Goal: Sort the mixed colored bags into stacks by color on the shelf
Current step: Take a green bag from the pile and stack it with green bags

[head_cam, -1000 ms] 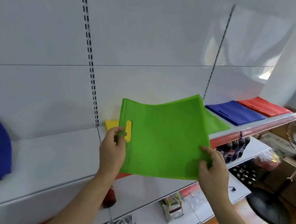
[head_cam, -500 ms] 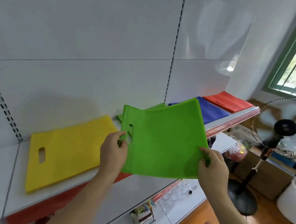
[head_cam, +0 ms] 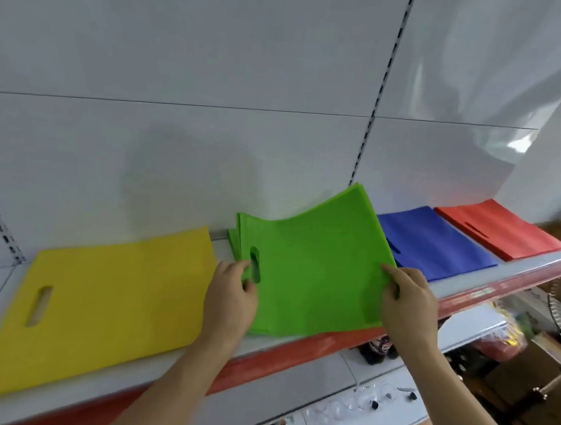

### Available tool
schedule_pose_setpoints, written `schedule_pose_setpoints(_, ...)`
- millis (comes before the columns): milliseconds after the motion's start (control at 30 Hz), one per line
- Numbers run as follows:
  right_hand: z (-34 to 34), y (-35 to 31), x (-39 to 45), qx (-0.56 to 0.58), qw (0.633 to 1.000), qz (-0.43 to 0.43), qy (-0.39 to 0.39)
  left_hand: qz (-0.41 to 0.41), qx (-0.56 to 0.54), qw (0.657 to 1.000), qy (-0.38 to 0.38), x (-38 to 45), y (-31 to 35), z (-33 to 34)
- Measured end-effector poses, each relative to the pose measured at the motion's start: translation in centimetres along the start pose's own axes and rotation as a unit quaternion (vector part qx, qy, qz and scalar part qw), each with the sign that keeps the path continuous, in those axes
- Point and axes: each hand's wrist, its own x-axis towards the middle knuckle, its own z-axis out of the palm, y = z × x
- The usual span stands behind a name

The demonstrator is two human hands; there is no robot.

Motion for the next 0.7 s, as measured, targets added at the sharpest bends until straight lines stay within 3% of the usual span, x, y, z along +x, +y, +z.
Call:
schedule_pose_setpoints(300,3.9,2.8,6.2,0.02,0.986,-0.082,-0.143,-0.076,0.207,0.975,0.027,0.5,1.0,3.4)
schedule_pose_setpoints(433,5.0,3.8,7.8,-0.047,0.969,-0.104,-0.218,-0.106,0.28,0.954,0.008,0.9,1.6,3.9)
schedule_pose_setpoints(700,5.5,4.7,8.6,-0.163,0.942,-0.149,-0.253,-0.114,0.358,0.926,-0.022,1.1,2.4,4.9)
